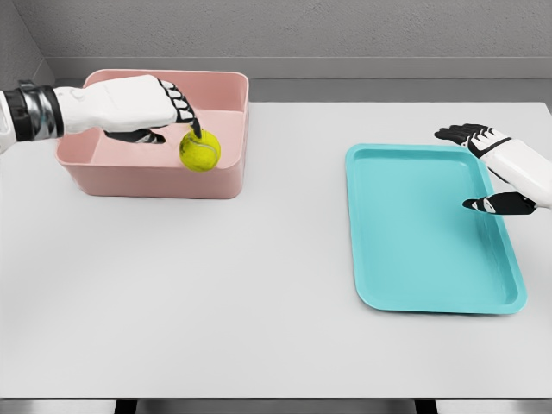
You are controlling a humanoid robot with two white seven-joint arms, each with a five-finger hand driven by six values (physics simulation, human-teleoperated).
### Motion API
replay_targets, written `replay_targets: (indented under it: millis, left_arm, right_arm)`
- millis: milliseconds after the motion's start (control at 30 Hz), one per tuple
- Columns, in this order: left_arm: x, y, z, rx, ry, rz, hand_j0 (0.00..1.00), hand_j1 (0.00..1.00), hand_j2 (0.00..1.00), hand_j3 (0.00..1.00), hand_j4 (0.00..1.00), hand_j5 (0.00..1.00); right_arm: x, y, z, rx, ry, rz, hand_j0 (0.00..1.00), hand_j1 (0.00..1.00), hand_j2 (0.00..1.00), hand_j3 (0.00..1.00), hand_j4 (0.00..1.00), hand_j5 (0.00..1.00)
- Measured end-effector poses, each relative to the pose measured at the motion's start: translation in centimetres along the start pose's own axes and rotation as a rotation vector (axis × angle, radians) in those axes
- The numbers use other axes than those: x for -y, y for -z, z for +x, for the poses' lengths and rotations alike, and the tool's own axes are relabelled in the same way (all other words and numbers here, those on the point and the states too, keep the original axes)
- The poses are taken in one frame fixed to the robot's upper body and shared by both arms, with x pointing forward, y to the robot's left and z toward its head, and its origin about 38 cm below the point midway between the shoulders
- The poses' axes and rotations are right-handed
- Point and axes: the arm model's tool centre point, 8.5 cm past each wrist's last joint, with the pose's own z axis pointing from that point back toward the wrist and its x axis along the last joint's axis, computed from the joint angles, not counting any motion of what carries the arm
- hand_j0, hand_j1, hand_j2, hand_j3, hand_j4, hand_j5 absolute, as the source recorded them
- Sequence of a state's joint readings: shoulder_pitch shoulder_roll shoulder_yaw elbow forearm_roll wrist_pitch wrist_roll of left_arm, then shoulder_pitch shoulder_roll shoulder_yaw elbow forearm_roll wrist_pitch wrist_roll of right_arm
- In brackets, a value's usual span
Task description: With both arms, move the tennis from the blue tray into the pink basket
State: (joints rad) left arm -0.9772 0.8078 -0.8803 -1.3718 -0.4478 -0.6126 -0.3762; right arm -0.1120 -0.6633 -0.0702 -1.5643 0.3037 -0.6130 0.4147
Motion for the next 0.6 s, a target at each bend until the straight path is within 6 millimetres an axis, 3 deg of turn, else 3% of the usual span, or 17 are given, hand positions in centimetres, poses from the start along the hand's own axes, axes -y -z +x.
replay_targets:
  millis: [67,133,333,600]
  left_arm:
    - [0.5,-0.7,-1.4,-0.044,-0.031,0.002,0.72,0.72,0.72,0.72,0.72,0.72]
    - [0.8,-1.3,-2.4,-0.076,-0.054,0.009,1.0,1.0,1.0,1.0,1.0,1.0]
    - [0.8,-3.3,-3.9,-0.123,-0.115,0.055,1.0,1.0,1.0,1.0,1.0,1.0]
    - [5.0,-6.6,-3.6,-0.146,-0.221,0.008,1.0,1.0,1.0,1.0,1.0,1.0]
  right_arm:
    - [0.0,0.0,0.0,0.0,0.0,0.0,1.0,1.0,1.0,1.0,1.0,1.0]
    - [0.0,0.0,0.0,0.001,-0.001,0.0,1.0,1.0,1.0,1.0,1.0,1.0]
    - [0.0,0.1,0.1,0.004,-0.002,-0.001,1.0,1.0,1.0,1.0,1.0,1.0]
    - [0.2,0.1,0.2,0.01,0.005,-0.009,1.0,1.0,1.0,1.0,1.0,1.0]
